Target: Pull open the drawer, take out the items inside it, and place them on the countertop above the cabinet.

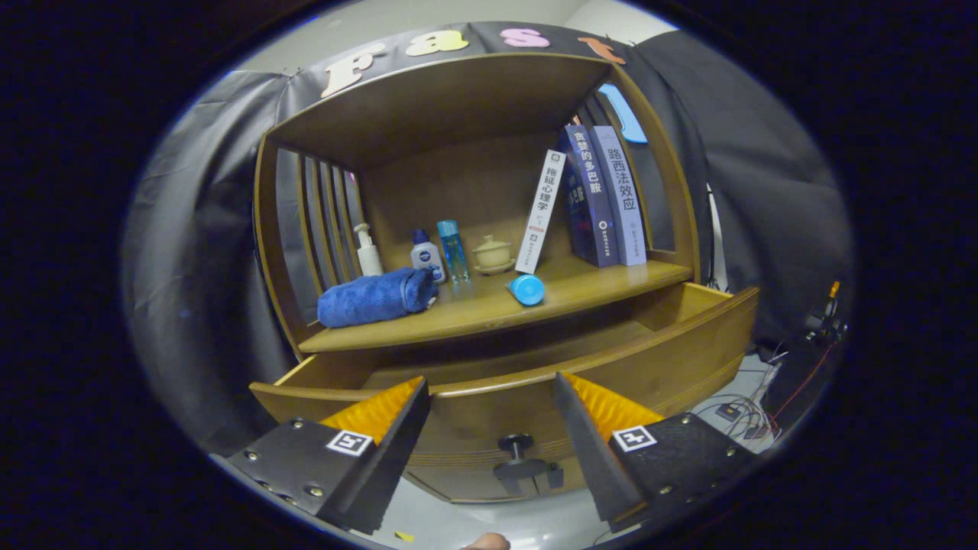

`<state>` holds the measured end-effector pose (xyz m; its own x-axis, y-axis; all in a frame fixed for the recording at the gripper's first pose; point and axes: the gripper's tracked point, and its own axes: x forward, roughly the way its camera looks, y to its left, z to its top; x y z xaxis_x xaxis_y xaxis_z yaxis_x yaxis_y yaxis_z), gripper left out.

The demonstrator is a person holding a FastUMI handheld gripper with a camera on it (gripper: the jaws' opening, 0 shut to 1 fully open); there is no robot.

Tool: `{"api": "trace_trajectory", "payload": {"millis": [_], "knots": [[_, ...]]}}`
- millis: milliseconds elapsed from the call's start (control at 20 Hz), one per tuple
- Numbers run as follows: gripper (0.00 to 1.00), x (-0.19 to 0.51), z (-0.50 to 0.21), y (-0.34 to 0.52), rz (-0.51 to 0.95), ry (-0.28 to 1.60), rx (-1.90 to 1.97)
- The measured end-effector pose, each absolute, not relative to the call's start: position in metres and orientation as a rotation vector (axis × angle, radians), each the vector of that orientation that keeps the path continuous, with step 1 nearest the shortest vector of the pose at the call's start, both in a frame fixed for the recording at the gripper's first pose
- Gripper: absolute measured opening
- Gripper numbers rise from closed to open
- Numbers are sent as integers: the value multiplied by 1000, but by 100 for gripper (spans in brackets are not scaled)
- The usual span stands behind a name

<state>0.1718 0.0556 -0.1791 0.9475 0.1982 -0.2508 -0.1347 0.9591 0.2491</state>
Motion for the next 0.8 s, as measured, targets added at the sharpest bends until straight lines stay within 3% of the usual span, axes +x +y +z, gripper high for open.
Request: {"api": "trace_trajectory", "payload": {"millis": [800], "knots": [[98,190,-182,55,181,275,310]]}}
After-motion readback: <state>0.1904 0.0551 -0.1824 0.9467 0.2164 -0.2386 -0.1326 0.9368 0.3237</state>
